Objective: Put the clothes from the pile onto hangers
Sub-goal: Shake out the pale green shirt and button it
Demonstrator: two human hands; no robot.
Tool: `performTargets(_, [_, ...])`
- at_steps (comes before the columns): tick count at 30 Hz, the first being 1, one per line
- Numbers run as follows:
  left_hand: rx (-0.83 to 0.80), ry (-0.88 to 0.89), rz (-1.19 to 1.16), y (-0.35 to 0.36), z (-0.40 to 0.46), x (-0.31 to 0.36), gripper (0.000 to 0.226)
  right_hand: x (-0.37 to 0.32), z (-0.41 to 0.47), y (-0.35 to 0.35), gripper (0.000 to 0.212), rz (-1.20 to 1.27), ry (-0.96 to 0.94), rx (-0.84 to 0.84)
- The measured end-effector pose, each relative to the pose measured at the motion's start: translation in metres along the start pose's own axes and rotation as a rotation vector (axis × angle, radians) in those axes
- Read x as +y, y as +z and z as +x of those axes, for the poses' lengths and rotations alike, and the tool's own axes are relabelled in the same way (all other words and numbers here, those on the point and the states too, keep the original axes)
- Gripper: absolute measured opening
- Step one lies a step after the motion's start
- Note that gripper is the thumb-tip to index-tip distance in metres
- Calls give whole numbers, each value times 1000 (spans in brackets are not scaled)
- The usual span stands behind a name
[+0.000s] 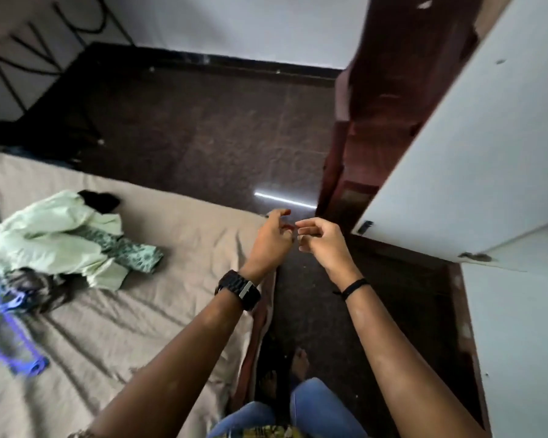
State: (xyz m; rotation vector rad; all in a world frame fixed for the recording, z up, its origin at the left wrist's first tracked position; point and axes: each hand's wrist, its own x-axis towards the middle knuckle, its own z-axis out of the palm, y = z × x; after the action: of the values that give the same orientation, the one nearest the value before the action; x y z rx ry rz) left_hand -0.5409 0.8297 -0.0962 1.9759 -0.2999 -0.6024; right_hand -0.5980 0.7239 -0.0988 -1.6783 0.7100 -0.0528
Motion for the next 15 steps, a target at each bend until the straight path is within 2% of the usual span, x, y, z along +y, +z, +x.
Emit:
performTargets(3, [83,-75,-43,-27,15,-24,35,1,33,40,30,-65,-19,-88])
performTargets(8, [199,-253,-153,-59,43,-68,41,-4,86,101,31,-166,-33,-231])
performTargets(15, [310,-345,-162,-98,90,-116,38,1,141,183,33,-239,-56,-359])
